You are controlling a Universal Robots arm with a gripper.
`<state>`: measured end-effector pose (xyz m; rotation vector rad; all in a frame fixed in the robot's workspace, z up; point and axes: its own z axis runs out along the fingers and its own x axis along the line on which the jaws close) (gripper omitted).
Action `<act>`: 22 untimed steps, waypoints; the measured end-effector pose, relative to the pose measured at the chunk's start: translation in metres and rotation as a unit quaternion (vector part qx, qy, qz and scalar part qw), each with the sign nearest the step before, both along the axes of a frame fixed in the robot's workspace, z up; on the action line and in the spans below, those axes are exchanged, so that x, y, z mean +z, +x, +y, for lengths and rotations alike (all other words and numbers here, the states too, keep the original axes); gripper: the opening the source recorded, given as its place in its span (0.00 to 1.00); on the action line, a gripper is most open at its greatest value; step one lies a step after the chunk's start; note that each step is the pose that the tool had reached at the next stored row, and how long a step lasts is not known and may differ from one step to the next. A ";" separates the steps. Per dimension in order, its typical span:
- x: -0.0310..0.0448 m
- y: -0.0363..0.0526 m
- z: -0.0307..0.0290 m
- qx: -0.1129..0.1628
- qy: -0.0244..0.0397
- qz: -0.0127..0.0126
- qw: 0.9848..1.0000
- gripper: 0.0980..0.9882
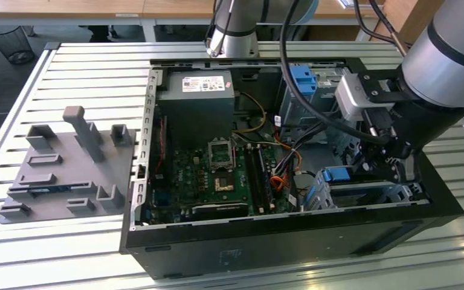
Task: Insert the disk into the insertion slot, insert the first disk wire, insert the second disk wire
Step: 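Insert the second disk wire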
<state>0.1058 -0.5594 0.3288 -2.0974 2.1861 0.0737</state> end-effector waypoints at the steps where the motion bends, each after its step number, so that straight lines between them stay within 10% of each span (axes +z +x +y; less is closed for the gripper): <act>1: -0.0005 0.0000 0.0000 0.000 0.000 0.000 1.000 0.06; 22: -0.0011 0.0001 0.0000 0.000 0.000 0.000 1.000 0.14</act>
